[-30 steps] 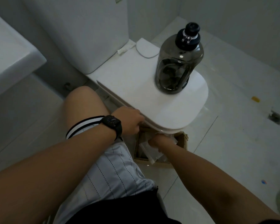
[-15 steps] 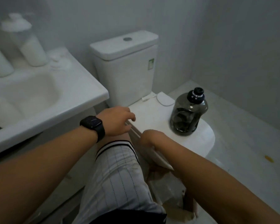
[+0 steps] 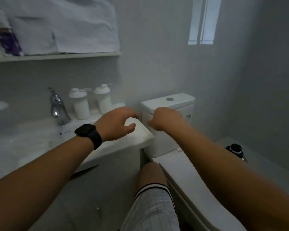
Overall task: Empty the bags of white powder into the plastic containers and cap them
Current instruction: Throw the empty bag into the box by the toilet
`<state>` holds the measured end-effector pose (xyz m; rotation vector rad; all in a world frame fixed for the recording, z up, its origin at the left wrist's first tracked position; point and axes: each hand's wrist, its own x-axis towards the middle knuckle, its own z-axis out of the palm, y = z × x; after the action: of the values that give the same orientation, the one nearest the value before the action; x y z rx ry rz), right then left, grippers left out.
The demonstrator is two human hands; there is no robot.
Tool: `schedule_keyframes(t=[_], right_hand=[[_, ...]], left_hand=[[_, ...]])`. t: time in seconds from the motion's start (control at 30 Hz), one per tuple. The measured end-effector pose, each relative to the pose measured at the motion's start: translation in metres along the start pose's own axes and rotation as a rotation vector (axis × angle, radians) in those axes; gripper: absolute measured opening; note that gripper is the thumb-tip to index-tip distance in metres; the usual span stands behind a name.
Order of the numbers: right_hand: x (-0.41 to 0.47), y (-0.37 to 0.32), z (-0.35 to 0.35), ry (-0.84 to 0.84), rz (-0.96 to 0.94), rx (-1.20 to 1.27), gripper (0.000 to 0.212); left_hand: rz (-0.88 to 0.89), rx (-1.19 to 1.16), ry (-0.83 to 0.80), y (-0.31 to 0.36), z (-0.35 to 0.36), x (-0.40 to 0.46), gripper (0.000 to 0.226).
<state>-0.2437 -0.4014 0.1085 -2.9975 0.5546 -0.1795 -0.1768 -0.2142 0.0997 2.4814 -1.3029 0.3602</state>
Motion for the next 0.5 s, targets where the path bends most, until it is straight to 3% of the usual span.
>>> schedule_keyframes(t=[0.27, 0.5], right_hand=[[0.029, -0.092, -0.037, 0.111, -0.173, 0.042, 0.025], [0.053, -0.147, 0.001, 0.103, -0.269, 0.046, 0.018]], left_hand=[[-0.31, -0.008, 0.105, -0.078, -0.056, -0.058, 0.028], [-0.658, -0.145, 0.262, -0.125, -0.047, -0.108, 0.033]])
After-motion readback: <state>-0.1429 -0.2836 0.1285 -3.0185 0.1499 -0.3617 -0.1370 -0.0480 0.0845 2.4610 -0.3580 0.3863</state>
